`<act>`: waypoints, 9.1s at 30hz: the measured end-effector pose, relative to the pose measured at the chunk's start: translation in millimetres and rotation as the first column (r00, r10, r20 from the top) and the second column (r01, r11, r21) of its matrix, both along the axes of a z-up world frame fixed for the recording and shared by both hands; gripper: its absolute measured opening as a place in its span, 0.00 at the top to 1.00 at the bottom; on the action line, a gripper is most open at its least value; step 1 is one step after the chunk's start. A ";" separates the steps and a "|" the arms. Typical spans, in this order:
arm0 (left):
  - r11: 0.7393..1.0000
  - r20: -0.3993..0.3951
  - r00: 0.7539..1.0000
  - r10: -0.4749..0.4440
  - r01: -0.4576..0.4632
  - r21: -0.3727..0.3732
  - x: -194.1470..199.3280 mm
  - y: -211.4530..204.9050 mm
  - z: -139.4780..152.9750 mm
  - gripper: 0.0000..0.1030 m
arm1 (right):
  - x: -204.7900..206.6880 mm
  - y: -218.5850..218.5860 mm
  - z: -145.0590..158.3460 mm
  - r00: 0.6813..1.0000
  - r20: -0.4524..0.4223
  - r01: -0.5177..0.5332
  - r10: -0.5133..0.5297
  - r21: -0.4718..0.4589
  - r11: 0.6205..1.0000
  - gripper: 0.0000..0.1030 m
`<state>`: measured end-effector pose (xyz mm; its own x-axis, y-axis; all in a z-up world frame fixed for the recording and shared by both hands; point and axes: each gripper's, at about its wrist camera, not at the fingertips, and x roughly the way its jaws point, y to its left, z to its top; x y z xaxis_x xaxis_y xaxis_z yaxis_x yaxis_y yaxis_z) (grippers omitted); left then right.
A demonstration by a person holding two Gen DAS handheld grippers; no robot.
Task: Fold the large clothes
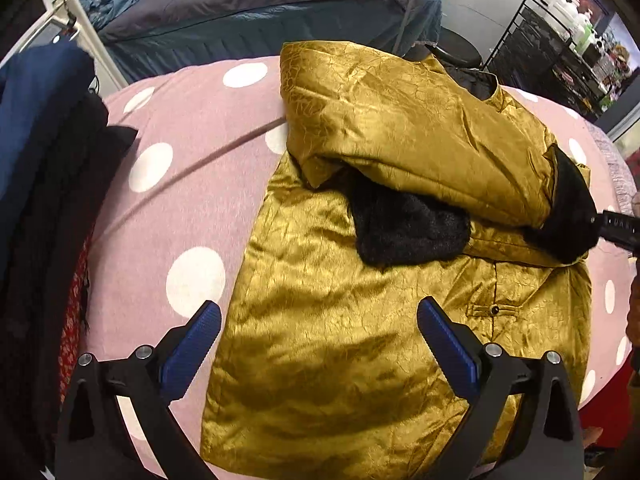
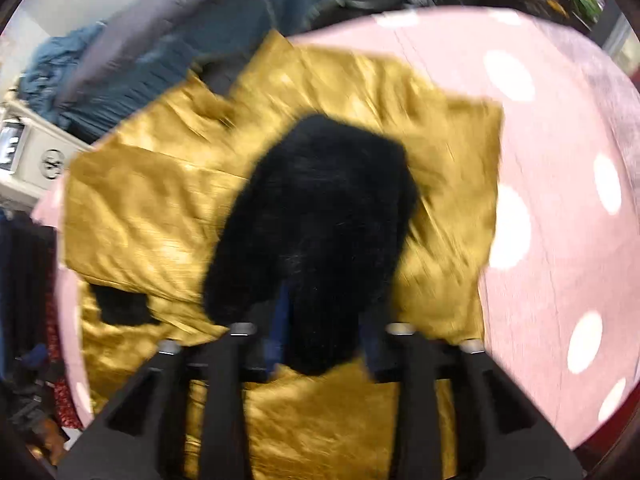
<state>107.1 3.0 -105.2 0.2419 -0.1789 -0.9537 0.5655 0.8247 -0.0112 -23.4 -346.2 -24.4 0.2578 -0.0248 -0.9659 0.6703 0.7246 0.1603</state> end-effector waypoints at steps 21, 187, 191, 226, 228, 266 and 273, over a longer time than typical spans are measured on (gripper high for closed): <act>0.952 0.125 0.954 -0.273 0.249 0.176 49.5 -149.8 -22.2 0.08 | 37.8 34.1 -23.8 0.972 -0.126 -0.218 0.196 -0.197 0.956 0.34; 0.968 0.121 0.964 -0.236 0.244 -0.051 25.0 -85.5 53.5 0.11 | -52.7 -73.6 61.4 0.968 0.193 0.158 -0.163 0.041 0.987 0.22; 0.960 0.060 0.958 -0.280 0.281 -0.011 -12.0 -99.0 25.1 0.11 | -56.3 2.8 50.2 0.992 0.117 -0.039 0.043 -0.031 0.999 0.22; 0.937 -0.133 0.967 -0.216 0.243 0.250 84.4 -198.8 -73.6 0.04 | 29.3 -10.1 -49.7 0.976 -0.197 -0.089 0.093 0.031 0.996 0.04; 0.939 -0.151 0.967 -0.203 0.236 0.250 91.3 -202.5 -78.0 0.04 | 33.5 -15.3 -54.0 0.977 -0.201 -0.068 0.076 0.049 0.996 0.04; 0.985 0.112 0.979 -0.171 0.168 0.034 15.6 -64.4 -1.1 0.06 | -72.1 60.8 30.3 0.999 -0.025 -0.049 0.047 -0.087 0.995 0.04; 0.999 0.031 0.998 -0.046 0.045 0.025 15.4 -21.3 10.3 0.06 | -117.4 35.3 34.1 0.995 -0.032 0.088 -0.090 -0.038 0.995 0.05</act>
<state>122.5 -18.3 -94.9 0.2642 -0.1678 -0.9498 0.6024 0.7977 0.0266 -140.8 -310.9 9.6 0.2208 -0.0815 -0.9719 0.7369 0.6667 0.1115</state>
